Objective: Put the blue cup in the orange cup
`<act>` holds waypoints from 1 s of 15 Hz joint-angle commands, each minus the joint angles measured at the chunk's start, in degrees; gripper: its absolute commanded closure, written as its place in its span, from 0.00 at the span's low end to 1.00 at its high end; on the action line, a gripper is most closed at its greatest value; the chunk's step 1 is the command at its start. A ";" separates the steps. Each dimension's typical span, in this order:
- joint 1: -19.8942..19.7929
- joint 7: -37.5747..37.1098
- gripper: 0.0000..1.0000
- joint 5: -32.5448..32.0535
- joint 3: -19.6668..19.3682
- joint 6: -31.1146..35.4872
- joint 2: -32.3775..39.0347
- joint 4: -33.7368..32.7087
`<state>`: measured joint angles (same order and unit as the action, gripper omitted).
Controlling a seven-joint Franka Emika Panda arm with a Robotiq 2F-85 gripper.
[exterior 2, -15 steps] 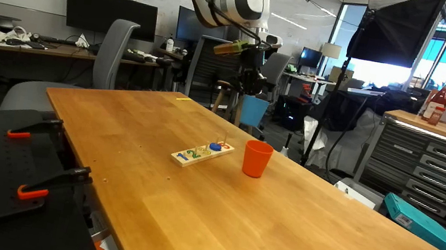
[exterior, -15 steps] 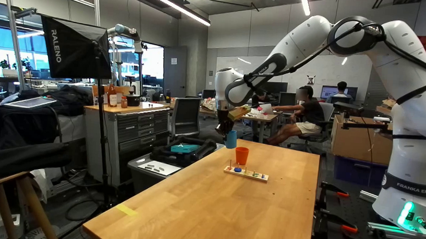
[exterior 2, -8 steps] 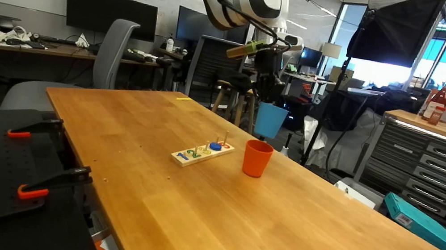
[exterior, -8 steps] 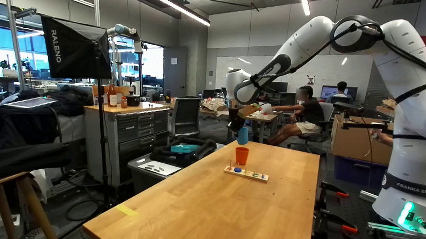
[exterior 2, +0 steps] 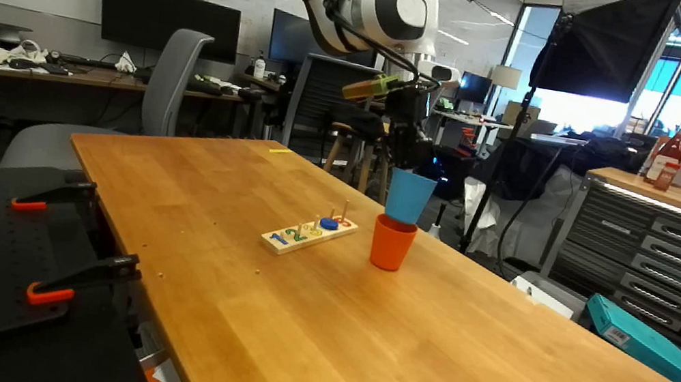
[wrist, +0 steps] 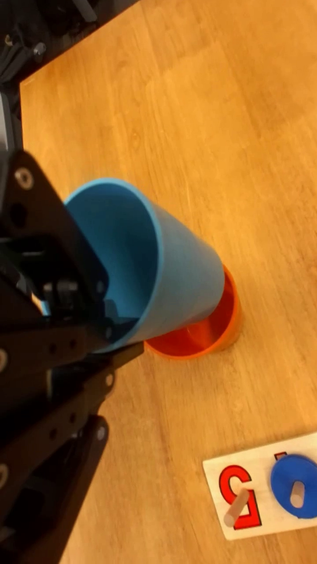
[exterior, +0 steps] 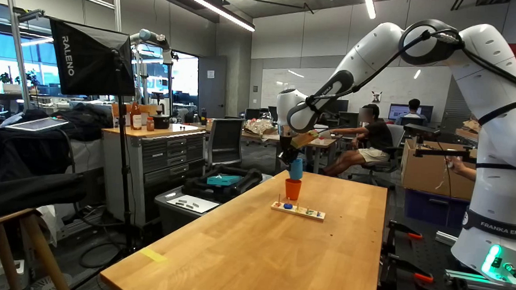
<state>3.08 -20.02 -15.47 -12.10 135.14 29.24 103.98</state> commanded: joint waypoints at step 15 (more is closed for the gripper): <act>-2.98 8.41 0.01 6.31 4.86 -2.05 -5.17 1.74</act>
<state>1.98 -17.06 -12.87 -10.59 136.21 28.71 103.92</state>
